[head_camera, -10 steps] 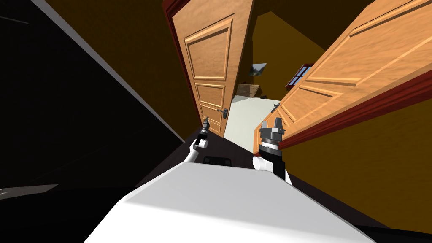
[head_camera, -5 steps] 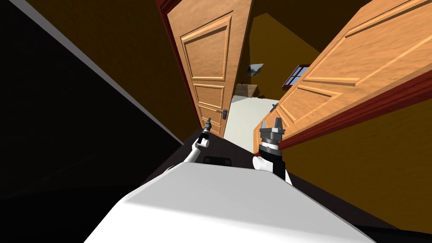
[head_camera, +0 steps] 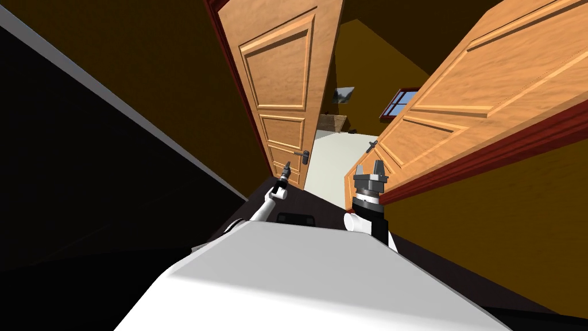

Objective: Push the door open

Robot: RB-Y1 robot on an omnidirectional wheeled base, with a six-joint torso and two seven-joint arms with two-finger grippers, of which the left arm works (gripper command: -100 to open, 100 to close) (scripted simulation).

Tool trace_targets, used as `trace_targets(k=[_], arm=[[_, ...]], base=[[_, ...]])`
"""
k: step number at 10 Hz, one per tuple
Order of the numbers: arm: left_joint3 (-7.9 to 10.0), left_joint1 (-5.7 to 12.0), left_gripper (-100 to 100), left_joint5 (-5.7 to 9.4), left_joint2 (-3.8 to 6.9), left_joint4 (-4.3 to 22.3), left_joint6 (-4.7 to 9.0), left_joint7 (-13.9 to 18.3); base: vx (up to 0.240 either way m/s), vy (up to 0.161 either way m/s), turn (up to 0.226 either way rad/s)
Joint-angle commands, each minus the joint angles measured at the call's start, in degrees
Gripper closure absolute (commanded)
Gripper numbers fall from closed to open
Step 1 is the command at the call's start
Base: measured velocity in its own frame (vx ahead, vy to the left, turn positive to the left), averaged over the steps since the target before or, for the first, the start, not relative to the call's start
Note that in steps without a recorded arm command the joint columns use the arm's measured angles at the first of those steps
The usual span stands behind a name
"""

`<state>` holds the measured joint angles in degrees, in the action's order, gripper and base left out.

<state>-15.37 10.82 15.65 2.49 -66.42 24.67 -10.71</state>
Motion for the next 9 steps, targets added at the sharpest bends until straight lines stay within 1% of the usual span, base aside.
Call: trace_targets(k=[1, 2, 3, 9], arm=[[-0.5, 1.15, -100, 0.39, -0.44, 1.9, -0.43, -0.2], [-0.79, 2.04, -100, 0.65, -0.67, 3.4, -0.57, -0.2], [-0.79, 2.04, -100, 0.65, -0.67, 3.4, -0.57, -0.2], [-2.23, 6.55, -100, 1.97, -2.15, 10.7, -1.27, -0.4]], base=[[0.084, 0.056, -0.074], [0.08, 0.047, -0.064], [0.059, 0.024, -0.014], [0.074, 0.038, -0.05]])
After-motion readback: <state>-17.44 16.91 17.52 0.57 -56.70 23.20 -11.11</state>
